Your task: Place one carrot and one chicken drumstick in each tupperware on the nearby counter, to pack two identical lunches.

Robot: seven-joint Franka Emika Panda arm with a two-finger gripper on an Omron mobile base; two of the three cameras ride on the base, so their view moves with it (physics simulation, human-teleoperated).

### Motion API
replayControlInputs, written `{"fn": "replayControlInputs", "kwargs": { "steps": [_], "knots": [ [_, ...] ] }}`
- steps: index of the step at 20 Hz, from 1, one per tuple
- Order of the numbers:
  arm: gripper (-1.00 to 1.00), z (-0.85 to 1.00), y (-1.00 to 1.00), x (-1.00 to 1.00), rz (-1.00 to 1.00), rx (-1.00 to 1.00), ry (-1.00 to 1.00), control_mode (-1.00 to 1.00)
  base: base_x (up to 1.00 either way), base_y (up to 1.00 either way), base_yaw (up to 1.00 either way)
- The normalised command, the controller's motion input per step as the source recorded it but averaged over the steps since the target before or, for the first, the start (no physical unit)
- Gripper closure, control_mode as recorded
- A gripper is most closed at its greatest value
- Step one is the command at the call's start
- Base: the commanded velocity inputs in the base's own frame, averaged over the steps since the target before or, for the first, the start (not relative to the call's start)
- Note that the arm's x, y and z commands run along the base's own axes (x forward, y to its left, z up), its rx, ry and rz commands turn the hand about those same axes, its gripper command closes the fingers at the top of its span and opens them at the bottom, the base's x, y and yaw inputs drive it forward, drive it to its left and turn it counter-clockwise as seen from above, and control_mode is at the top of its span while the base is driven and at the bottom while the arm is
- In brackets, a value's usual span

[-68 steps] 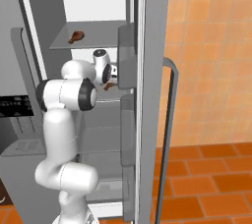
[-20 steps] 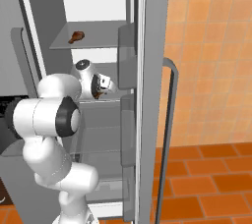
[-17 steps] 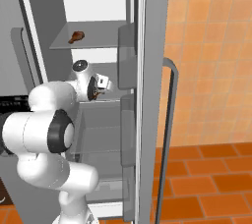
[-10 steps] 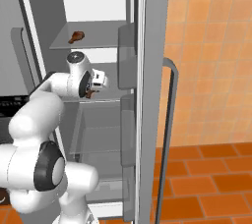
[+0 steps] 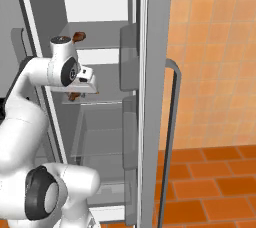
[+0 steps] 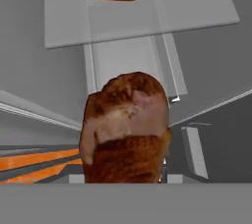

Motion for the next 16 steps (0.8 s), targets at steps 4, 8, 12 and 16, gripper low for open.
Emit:
{"fn": "replayControlInputs", "kwargs": {
  "steps": [4,8,12,16],
  "knots": [
    [1.0,0.0,0.0,-0.97,-0.02,0.02,0.0,-1.0,0.0,0.0,0.0],
    [1.0,0.0,0.0,-0.62,-0.03,0.01,0.0,-1.0,0.0,0.0,0.0],
    [1.0,0.0,0.0,-0.11,0.0,0.0,0.0,1.0,-0.5,0.23,0.0],
    [1.0,0.0,0.0,0.0,0.0,0.0,0.0,1.0,-0.66,0.82,0.1]
  ]
}}
